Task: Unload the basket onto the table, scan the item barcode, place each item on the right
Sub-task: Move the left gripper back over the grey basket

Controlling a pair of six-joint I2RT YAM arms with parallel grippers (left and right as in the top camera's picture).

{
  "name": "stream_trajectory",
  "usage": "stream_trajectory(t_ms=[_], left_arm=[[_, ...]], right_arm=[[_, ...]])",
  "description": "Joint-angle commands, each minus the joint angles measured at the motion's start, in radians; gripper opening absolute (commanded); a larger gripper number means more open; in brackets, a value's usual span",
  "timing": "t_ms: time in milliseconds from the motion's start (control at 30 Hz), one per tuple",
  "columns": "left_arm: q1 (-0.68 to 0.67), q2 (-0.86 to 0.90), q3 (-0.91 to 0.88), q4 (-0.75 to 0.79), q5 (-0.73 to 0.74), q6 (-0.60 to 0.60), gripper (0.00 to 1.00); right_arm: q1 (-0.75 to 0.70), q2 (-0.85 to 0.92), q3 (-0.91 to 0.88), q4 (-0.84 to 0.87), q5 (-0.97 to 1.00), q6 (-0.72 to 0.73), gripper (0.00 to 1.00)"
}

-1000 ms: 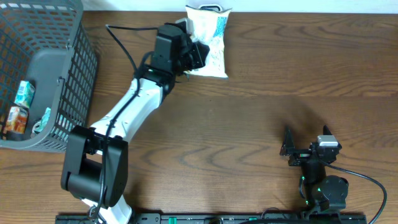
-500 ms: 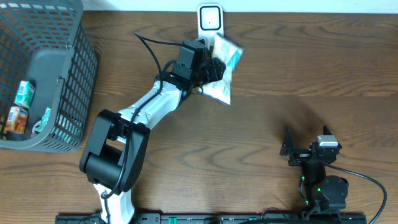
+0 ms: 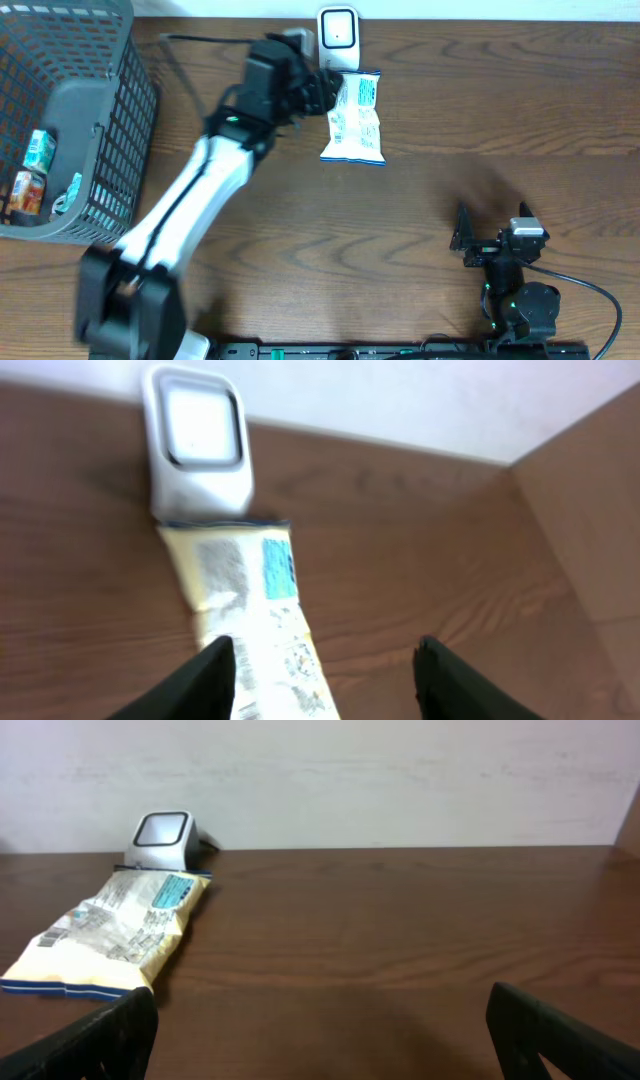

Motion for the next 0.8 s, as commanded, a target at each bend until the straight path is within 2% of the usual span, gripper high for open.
stream_trajectory(t_ms=[0,100,233,300,333,433,467,500,600,767], left_arm=[[0.100,-0.172,0.009,-0.109,-0.045,0.196,0.60],[0.201,-0.286,0.009,-0.198,-0.144,0.206,0.61],[0.335,-0.403,0.011,-0.244,-0.146,0.206,0.61],[0.423,-0.464,0.012,-0.253,-0.146,0.207,0.67],[0.500,-0.512,0.012,-0.253,-0.145,0.206,0.73],[0.614,-0.576,0.016,-0.236,-0.145,0.208,0.88],[0.645,-0.590,0.017,-0.224,-0.145,0.216,0.90],[0.673,-0.602,0.018,-0.208,-0.145,0.235,0.98],[0.751,-0.616,0.044,-0.178,-0.146,0.282,0.98],[0.797,-0.556,0.157,-0.182,-0.145,0.281,0.98]], right_arm=[[0.004,-0.005,-0.002,-0.004,-0.001,0.010,0.99],[0.004,-0.005,-0.002,-0.004,-0.001,0.010,0.99],[0.004,-0.005,-0.002,-0.004,-0.001,0.010,0.99],[0.004,-0.005,-0.002,-0.004,-0.001,0.010,0.99],[0.004,-0.005,-0.002,-0.004,-0.001,0.010,0.99],[0.004,-0.005,-0.002,-0.004,-0.001,0.010,0.99],[0.004,-0.005,-0.002,-0.004,-0.001,0.010,0.99],[0.004,-0.005,-0.002,-0.004,-0.001,0.010,0.99],[0.004,-0.005,-0.002,-0.004,-0.001,0.010,0.99],[0.004,-0.005,-0.002,-0.004,-0.001,0.010,0.99]])
